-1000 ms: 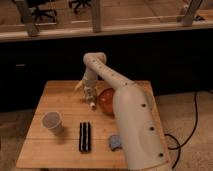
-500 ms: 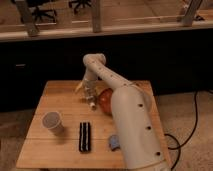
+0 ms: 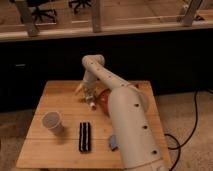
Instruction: Place the bottle in the ceramic bowl
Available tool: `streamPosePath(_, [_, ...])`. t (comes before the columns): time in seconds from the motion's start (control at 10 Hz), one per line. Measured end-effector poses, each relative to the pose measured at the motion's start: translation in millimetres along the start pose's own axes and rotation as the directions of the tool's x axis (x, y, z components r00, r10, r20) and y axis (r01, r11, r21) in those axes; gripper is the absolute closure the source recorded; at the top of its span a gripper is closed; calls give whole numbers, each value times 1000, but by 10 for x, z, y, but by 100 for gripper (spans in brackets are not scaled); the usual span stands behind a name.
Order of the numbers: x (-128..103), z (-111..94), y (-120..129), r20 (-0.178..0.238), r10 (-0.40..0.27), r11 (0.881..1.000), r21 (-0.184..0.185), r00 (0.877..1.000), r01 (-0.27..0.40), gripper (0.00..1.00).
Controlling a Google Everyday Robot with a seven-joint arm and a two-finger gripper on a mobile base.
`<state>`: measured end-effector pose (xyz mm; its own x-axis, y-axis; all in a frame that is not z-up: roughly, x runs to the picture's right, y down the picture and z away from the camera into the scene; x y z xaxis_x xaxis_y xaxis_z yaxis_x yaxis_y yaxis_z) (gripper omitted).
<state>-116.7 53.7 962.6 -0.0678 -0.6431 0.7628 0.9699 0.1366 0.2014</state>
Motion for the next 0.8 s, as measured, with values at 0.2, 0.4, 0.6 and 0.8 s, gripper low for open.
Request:
streamPosePath(0.2, [2,34,8,7,1,1000,-11,1000,-1,20])
streamPosePath(0.4, [5,50,22,17,0,1000,-22,1000,1,30])
streamPosePath(0.6, [-1,60,34,38,-3,1000,-30,999,4,51])
streamPosePath(0.8, [-17,65,-5,46,-9,1000,-29,999,10,71])
